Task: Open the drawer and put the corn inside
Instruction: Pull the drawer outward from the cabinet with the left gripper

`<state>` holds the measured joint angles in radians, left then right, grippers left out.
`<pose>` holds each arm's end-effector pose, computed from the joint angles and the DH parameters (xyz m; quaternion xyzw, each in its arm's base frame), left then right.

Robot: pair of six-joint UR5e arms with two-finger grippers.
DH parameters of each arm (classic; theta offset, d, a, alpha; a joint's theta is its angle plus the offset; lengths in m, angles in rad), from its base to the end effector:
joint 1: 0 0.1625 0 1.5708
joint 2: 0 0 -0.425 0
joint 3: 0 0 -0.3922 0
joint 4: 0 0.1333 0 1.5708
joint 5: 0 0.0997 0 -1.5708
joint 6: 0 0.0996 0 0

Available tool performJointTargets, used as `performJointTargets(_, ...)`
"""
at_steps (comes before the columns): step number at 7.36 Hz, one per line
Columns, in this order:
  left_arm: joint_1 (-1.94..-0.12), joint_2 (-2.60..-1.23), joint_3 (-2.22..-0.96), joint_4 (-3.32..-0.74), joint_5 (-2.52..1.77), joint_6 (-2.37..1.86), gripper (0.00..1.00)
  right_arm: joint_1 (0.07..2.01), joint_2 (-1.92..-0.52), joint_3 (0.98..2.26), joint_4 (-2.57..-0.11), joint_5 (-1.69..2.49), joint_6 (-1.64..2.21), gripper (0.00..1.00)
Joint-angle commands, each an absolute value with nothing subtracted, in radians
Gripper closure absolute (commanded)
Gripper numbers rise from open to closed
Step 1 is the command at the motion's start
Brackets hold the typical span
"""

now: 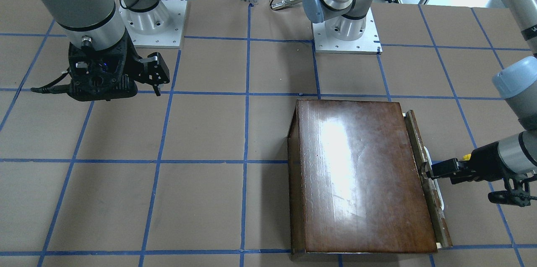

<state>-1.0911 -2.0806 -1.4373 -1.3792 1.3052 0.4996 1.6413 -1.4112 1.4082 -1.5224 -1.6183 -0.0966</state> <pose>0.1597 -0.6525 0.2765 0.0024 -0.9870 -0.0187 0.1593 0.1673 -0.5444 0.4794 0.0839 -0.9959 -0.0230 0.0234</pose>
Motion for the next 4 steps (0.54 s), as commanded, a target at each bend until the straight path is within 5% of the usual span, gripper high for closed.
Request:
performJointTargets(1,-1.085,-2.08,-1.434,-1.379,1.305,0.502,0.0,1.641,-1.411,1.408,-1.522,-1.618,-0.097,0.0)
performJointTargets(4,-1.054,-2.083,-1.434,-1.379,1.307,0.506,0.0,1.641,-1.411,1.408,-1.522,-1.618,-0.097,0.0)
